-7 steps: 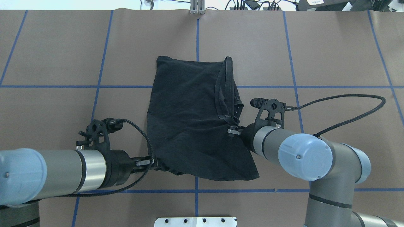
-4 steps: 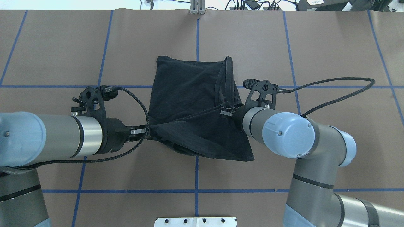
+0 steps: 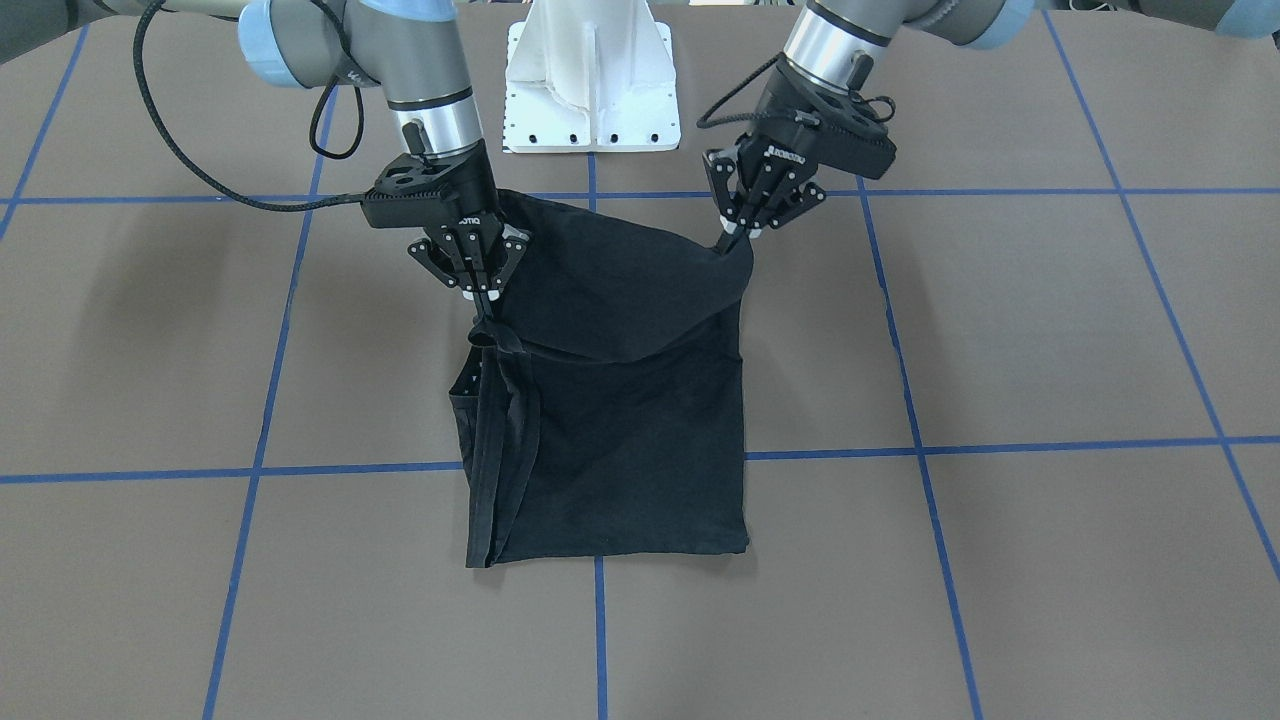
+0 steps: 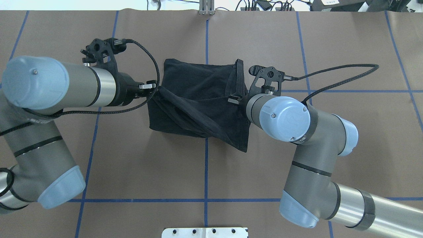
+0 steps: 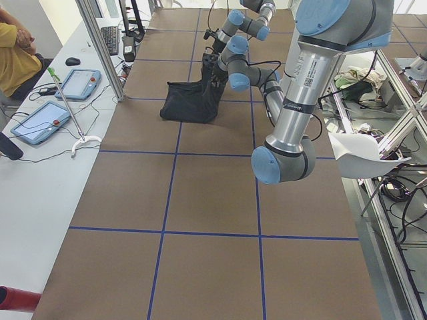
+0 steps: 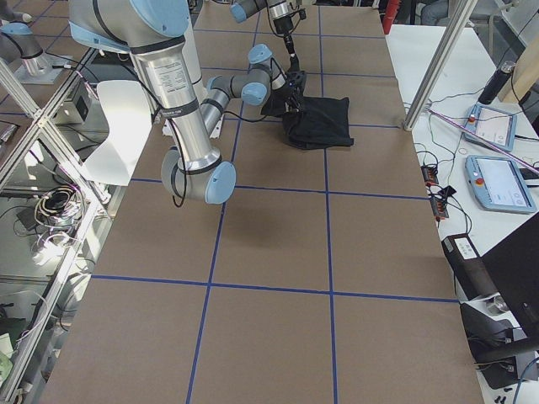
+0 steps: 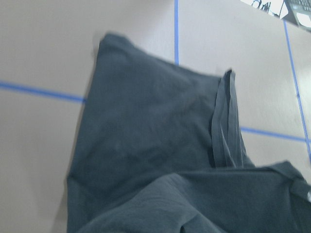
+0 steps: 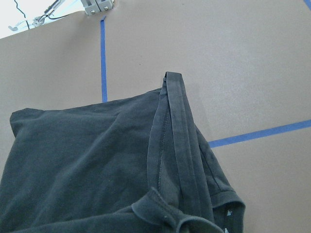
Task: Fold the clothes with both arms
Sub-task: 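Lift the near half with both grippers and fold it toward the far edge, then lay the folded half down at the far edge and open both grippers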
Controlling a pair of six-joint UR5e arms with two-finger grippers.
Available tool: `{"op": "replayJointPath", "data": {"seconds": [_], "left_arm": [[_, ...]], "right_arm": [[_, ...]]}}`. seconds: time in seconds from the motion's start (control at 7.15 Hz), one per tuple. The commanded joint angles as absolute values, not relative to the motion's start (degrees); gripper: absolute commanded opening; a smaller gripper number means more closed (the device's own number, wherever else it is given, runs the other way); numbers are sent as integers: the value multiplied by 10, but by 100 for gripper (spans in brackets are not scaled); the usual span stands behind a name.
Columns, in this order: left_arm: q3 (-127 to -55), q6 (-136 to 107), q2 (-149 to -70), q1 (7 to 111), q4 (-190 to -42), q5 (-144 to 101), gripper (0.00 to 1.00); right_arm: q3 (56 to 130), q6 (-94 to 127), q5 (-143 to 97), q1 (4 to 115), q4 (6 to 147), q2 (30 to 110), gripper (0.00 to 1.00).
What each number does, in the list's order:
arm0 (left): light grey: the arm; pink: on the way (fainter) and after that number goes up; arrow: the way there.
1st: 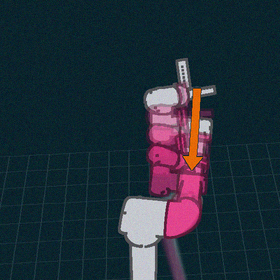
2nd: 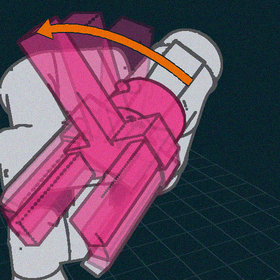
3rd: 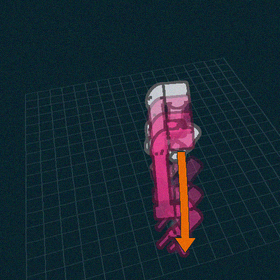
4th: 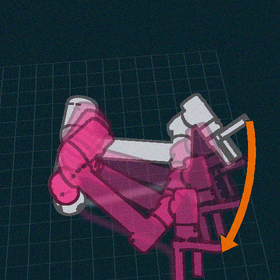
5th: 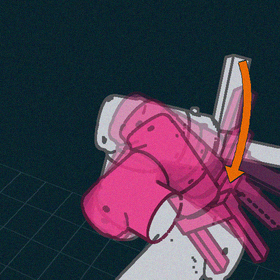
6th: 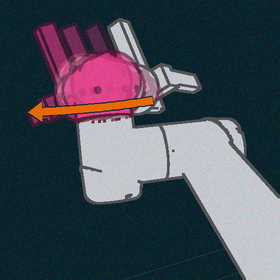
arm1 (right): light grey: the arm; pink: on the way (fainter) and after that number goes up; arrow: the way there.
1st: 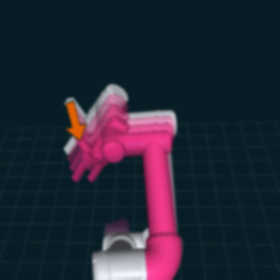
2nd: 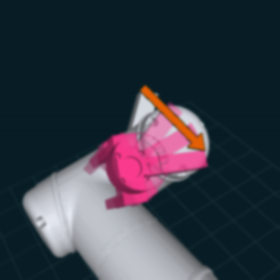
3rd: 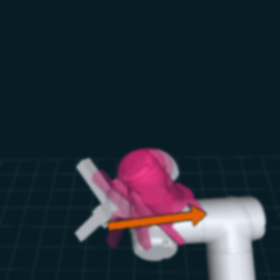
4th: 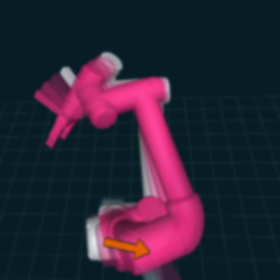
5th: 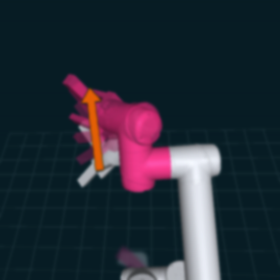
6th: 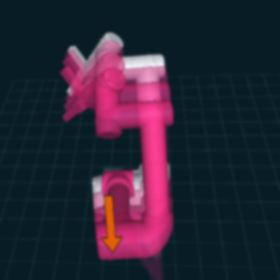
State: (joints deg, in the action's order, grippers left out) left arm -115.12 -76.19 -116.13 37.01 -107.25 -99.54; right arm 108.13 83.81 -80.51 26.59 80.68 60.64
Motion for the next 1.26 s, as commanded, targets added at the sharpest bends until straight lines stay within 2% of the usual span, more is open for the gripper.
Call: {"op": "replayJointPath", "data": {"seconds": [0.0,0.28,0.7,1.12], "left_arm": [[-1055,-728,-1227,415,-1075,-999,0],[-951,-710,-1293,428,-1084,-998,0],[-774,-699,-1356,433,-1179,-993,0],[-650,-699,-1370,432,-1272,-978,0]], "right_arm": [[1029,837,-804,276,804,572,0],[981,831,-805,291,802,548,0],[907,831,-799,301,801,507,0],[842,812,-792,313,777,476,0]]}}
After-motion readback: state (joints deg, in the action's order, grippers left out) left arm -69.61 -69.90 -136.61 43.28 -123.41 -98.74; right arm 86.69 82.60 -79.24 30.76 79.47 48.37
